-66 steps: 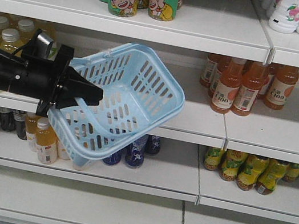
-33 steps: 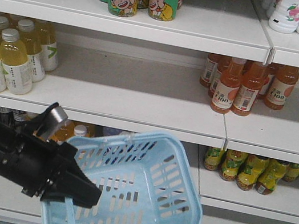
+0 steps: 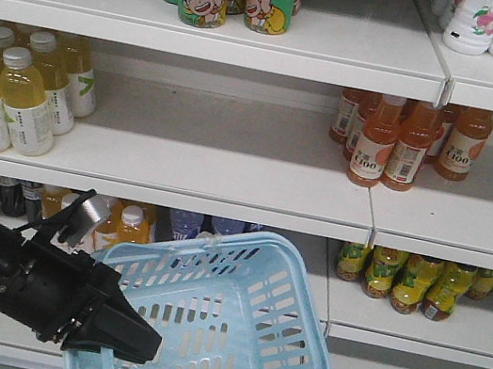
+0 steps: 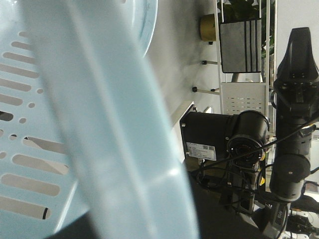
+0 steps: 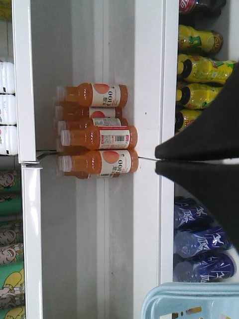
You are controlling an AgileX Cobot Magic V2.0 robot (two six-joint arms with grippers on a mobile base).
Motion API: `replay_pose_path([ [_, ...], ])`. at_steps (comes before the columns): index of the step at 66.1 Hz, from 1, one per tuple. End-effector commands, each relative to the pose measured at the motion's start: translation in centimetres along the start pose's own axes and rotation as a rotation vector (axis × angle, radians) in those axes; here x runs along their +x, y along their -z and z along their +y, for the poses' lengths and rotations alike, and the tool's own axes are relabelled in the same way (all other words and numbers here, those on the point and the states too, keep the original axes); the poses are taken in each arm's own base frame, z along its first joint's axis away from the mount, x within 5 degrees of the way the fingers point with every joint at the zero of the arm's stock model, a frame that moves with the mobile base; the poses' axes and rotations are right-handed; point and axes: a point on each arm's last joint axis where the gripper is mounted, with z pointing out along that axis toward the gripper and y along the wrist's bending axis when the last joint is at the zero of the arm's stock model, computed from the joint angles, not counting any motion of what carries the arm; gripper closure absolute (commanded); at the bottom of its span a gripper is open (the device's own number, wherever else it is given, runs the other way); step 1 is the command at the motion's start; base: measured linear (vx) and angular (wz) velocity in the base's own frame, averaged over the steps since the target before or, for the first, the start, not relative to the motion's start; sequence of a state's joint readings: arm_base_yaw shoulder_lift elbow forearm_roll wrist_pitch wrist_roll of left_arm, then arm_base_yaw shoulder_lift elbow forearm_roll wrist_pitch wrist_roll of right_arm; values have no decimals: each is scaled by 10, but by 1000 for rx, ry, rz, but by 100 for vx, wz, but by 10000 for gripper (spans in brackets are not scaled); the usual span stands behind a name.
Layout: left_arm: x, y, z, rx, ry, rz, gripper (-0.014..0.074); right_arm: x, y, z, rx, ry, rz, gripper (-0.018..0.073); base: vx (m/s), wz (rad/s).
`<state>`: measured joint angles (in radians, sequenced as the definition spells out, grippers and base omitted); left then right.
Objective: Place coke in basket with both arms
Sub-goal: 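Grasp the basket handle with the left gripper and lift it off the shelf, then hold the basket in the left gripper while the base turns away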
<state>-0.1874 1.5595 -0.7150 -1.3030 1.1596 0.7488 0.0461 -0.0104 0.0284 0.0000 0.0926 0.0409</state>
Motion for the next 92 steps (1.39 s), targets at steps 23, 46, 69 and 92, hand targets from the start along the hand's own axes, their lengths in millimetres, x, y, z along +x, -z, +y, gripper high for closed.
replay_pose_path([
  [23, -2, 6, -21, 90, -46, -38, 603, -4, 1, 0, 1, 13, -85, 569, 0, 0],
  [46, -2, 6, -21, 90, -46, -38, 603, -4, 1, 0, 1, 13, -85, 569, 0, 0],
  [69, -2, 6, -21, 90, -46, -38, 603, -4, 1, 0, 1, 13, -85, 569, 0, -1],
  [92, -2, 6, -21, 90, -46, -38, 603, -4, 1, 0, 0, 13, -86, 569, -3, -19],
])
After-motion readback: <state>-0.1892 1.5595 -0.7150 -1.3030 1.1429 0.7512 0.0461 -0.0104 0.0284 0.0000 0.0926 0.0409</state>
